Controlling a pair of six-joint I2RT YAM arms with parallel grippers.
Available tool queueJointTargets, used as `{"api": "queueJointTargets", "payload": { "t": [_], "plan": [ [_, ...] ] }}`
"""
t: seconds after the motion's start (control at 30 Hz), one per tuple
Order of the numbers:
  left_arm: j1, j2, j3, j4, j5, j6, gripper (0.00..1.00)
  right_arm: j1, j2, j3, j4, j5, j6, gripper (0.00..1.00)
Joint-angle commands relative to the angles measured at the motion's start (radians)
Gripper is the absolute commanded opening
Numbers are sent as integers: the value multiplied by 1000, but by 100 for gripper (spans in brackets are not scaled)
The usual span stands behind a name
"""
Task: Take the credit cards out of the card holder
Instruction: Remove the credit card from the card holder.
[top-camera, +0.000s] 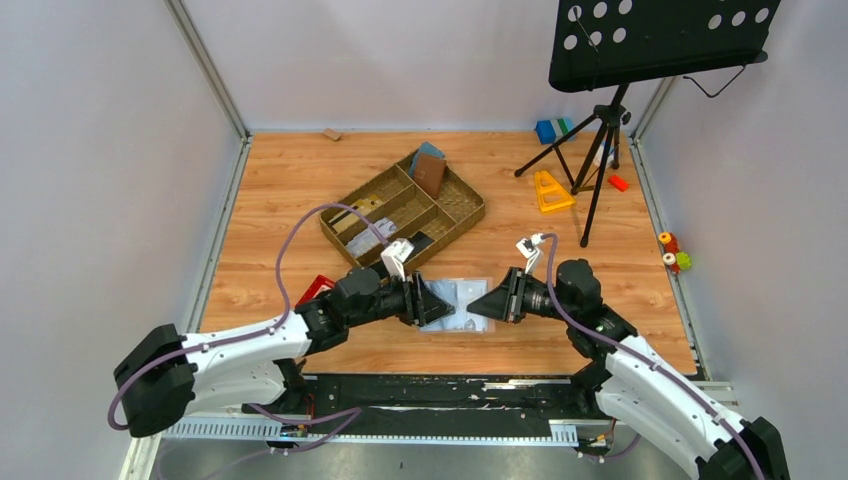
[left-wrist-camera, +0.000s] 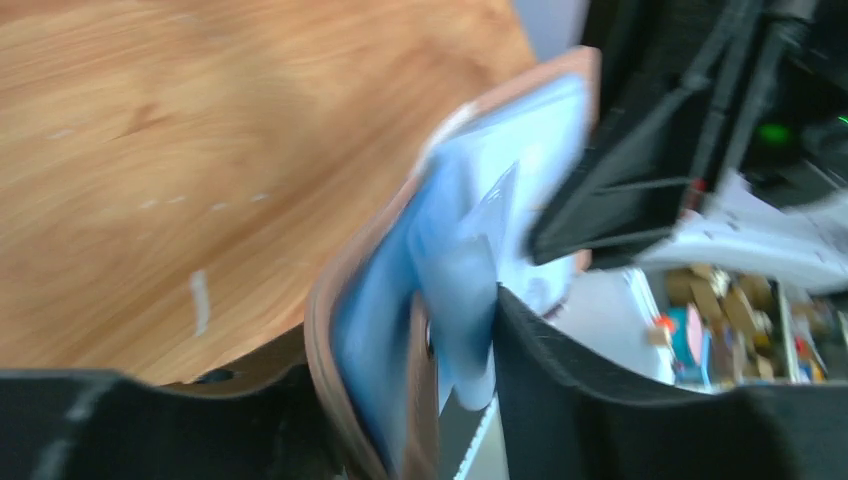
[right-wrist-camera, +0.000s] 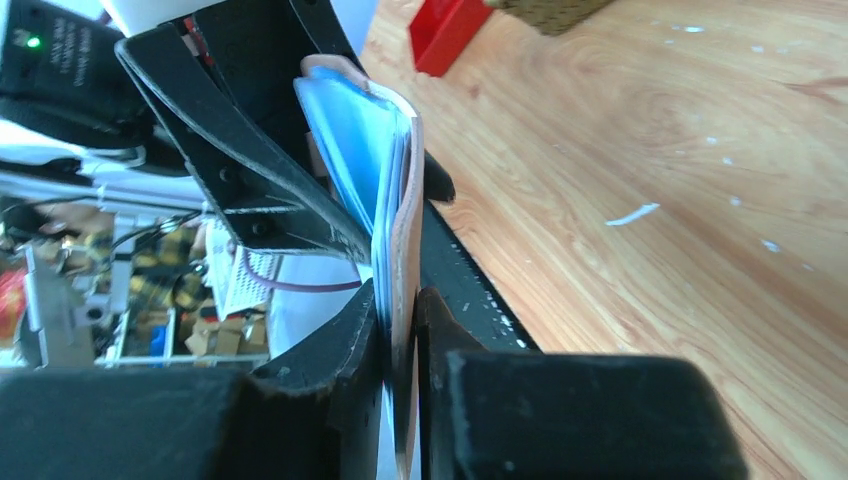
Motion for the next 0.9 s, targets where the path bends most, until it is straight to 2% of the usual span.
{"api": "queueJointTargets", "payload": {
  "t": [0.0, 0.1, 0.2, 0.27, 0.47, 0.6, 0.7, 0.8, 0.87],
  "plan": [
    [10, -96, 78, -390, -311, 92, 64, 0, -70, 92, -205, 129, -108, 0],
    [44, -159, 35, -362, -289, 80, 81, 1, -93, 97, -239, 161, -128, 0],
    [75, -197, -71, -128, -143, 14, 95, -1, -100, 89, -218, 166, -117, 0],
    [83, -201, -110, -31, -102, -9, 98, -1, -98, 90, -215, 170, -112, 0],
    [91, -226, -132, 23, -64, 5, 100, -1, -99, 103, -233, 190, -118, 0],
    [91, -140, -99, 22, 5, 24, 100, -1, -72, 100, -185, 157, -101, 0],
    [91, -78, -143, 231, 61, -31, 100, -1, -47, 109, -174, 148, -98, 0],
    [86, -62, -221, 469, 42, -88, 100, -1, -29, 115, -203, 173, -102, 0],
    [80, -54, -240, 528, 26, -91, 100, 0, -25, 106, -178, 158, -91, 0]
  ]
}}
